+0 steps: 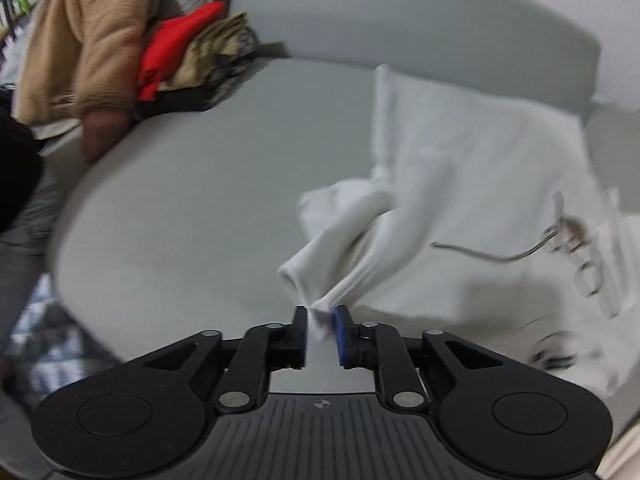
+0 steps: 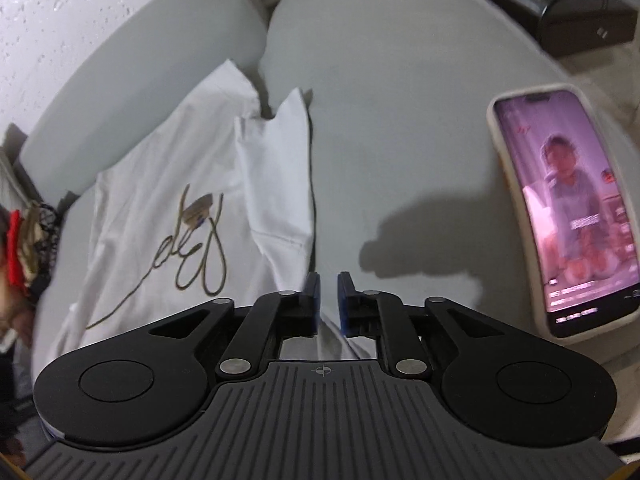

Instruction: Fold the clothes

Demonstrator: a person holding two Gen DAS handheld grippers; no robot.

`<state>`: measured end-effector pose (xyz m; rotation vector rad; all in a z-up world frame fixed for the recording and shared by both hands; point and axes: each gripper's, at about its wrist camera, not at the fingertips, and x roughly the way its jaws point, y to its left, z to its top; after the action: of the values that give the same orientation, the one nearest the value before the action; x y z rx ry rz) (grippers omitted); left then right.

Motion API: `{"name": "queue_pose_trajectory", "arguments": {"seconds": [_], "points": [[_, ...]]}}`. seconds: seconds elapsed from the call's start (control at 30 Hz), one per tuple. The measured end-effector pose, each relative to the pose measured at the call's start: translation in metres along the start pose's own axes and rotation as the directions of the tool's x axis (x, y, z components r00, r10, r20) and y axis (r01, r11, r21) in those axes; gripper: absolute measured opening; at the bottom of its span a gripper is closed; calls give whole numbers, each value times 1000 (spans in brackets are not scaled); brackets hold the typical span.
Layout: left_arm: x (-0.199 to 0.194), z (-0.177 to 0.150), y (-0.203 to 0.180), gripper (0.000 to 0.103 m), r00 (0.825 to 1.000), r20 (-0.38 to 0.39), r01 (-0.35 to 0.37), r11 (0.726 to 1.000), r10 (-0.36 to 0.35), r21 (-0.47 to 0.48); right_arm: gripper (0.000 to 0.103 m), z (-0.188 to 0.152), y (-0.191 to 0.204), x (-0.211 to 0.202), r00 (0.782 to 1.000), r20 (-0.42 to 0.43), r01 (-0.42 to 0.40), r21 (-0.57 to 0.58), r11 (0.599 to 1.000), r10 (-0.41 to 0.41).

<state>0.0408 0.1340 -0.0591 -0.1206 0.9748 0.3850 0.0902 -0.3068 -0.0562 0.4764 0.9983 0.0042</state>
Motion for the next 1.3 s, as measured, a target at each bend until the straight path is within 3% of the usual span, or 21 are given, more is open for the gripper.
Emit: {"name": "queue_pose_trajectory", "arguments": {"seconds": [0.1,0.17,0.23,0.3,0.4,0.53,0.67,0.83,0.87,0.9,0.93,0.97,1.1,1.2,1.3], "points": [[-18,-10,-7,22,996,91,-19,1000,18,13,33,10,-6,8,999,24,-43,28,999,42],[-28,-15,-21,22,984,159,73,996,-80,52,33,20,-9,15,997,47,-63,47,997,61],[-32,-18,-39,22,958,191,195,975,-213,110,33,32,-9,24,994,72,-86,71,994,81],[-23,-18,-66,22,920,134,344,922,-369,176,40,46,-9,34,990,97,-109,102,989,99],[-5,-21,-111,22,864,47,471,839,-501,270,43,68,-8,53,987,124,-118,142,983,101],[12,-26,-160,23,807,-36,554,735,-589,391,44,95,-8,82,988,127,-103,143,984,85],[21,-38,-191,24,753,-121,632,660,-647,407,44,109,-5,108,984,140,-122,100,987,107],[29,-41,-199,24,743,-149,652,654,-653,383,39,105,13,122,981,171,-93,-7,996,93],[30,-41,-199,24,740,-150,656,653,-656,378,33,103,16,122,981,179,-76,-30,997,80],[30,-42,-198,24,737,-152,660,653,-658,372,17,101,19,122,980,187,-58,-49,997,66],[30,-42,-197,24,735,-154,663,653,-661,367,8,99,20,122,979,196,-42,-53,998,51],[30,-42,-196,24,733,-155,666,653,-662,361,2,97,19,121,978,205,-28,-45,999,37],[29,-42,-197,25,733,-161,667,654,-660,357,1,93,15,105,962,274,9,7,1000,-10],[29,-41,-200,25,730,-172,671,647,-662,362,1,92,12,81,931,357,71,39,997,-80],[28,-40,-204,25,702,-205,704,621,-682,344,0,92,0,56,899,412,110,114,987,-148]]}}
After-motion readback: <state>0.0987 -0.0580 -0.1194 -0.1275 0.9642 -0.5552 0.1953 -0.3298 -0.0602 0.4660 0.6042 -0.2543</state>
